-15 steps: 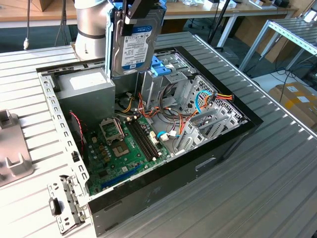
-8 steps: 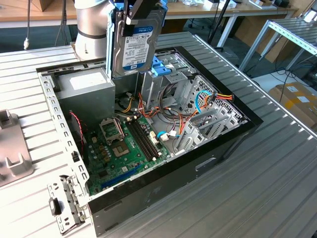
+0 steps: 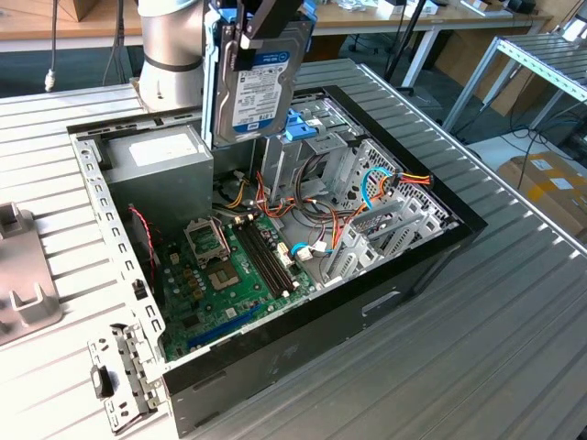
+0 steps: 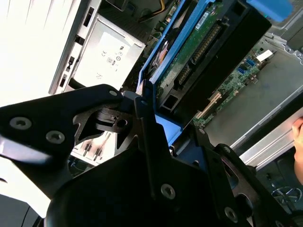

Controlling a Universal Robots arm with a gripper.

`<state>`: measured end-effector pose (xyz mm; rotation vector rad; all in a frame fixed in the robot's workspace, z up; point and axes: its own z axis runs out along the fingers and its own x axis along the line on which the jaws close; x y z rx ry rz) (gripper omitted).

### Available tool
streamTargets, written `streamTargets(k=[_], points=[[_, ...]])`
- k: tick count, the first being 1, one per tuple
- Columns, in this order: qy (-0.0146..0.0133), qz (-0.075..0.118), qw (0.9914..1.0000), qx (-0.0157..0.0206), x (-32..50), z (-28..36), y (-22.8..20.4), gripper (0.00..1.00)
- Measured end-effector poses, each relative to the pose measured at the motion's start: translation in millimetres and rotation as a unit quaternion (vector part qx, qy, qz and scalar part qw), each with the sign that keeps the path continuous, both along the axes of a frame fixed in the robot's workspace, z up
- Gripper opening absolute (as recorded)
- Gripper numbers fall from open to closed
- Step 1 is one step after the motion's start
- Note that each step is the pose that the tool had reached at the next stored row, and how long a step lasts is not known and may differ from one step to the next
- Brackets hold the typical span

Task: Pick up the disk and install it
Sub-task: 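Pick up the disk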

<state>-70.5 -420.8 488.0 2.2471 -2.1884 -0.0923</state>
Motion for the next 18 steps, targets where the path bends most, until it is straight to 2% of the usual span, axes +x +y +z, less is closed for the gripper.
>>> streamTargets(k=[18], points=[[0.0000,0.000,1.00000,0.0000,3.7,-0.4,-4.8,0.37]])
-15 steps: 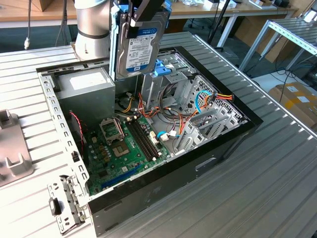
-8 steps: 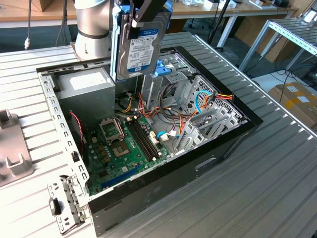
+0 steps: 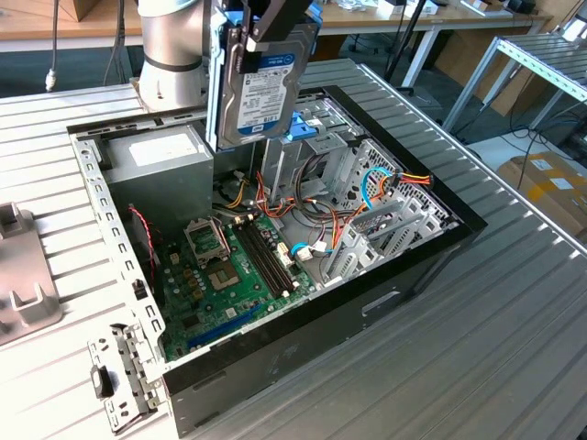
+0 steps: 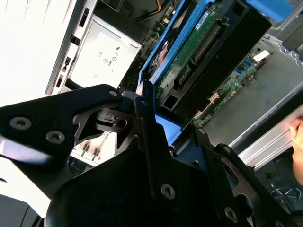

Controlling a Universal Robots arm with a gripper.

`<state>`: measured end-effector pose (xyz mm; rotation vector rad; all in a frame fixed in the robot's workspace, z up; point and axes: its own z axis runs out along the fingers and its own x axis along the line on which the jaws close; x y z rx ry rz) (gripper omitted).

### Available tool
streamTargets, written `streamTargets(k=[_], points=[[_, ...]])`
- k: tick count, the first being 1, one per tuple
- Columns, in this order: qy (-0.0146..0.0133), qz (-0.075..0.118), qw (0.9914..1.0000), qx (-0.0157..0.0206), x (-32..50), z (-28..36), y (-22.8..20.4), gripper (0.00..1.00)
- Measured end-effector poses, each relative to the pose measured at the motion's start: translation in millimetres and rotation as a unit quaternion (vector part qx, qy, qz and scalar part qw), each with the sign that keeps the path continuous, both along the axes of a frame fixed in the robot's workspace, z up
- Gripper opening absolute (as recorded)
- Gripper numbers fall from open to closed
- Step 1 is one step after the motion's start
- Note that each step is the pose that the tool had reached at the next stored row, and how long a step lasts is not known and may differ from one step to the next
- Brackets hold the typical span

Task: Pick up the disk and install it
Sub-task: 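Pick up the disk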

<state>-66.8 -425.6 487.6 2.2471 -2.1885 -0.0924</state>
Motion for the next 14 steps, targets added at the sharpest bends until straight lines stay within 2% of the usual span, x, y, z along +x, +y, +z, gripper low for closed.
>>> streamTargets(k=[14], points=[[0.0000,0.000,1.00000,0.0000,2.6,-0.3,-3.8,0.37]])
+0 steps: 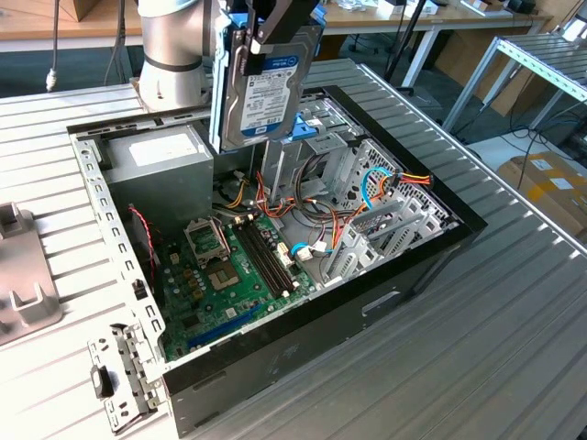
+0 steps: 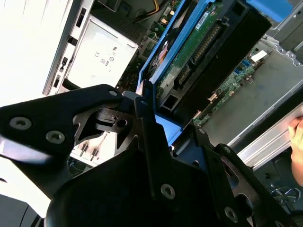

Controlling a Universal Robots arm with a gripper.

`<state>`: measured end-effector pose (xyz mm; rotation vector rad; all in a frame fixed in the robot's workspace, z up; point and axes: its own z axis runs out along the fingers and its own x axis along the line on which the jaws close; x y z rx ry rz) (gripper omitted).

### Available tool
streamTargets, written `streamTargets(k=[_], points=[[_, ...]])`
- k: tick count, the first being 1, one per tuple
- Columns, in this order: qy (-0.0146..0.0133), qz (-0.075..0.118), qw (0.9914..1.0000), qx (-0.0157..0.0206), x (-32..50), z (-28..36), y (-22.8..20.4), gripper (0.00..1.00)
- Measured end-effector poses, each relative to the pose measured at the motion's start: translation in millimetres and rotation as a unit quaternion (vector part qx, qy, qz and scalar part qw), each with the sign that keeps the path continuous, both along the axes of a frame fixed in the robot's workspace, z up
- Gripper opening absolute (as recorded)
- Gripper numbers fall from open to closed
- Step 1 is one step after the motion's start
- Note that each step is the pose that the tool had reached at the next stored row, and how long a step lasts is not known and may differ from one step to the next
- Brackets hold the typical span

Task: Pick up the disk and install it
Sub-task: 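Pick up the disk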

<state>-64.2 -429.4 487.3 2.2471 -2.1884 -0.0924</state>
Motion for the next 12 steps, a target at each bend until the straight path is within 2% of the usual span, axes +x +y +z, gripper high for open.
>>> streamTargets(k=[12], points=[[0.0000,0.000,1.00000,0.0000,1.8,-0.3,-3.6,0.37]])
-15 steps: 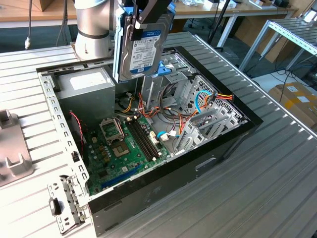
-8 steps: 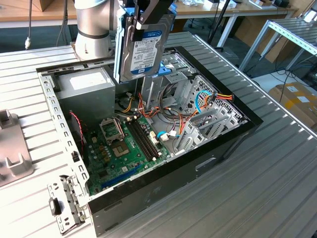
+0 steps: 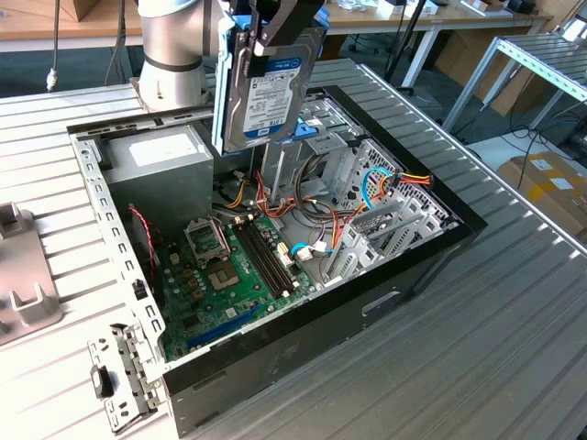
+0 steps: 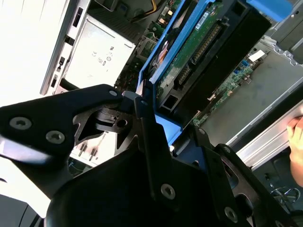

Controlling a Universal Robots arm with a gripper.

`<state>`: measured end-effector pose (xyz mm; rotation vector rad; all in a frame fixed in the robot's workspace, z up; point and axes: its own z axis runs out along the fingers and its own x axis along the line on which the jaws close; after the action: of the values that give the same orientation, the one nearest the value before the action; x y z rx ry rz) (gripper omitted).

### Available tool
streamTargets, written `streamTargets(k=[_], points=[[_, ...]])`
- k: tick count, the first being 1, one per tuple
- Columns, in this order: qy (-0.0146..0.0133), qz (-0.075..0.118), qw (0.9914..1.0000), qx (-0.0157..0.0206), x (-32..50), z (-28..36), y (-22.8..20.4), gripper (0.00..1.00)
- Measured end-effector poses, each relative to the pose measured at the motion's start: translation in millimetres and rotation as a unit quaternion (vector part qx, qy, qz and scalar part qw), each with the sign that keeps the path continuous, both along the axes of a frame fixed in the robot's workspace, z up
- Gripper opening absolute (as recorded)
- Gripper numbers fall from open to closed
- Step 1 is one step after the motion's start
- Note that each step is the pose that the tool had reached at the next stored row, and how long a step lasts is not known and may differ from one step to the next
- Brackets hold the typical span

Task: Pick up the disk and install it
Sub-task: 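Pick up the disk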

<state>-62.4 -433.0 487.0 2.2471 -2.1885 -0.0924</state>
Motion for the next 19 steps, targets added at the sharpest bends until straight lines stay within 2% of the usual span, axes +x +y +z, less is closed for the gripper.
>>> streamTargets(k=[19], points=[[0.0000,0.000,1.00000,0.0000,3.2,-0.4,-5.0,0.37]])
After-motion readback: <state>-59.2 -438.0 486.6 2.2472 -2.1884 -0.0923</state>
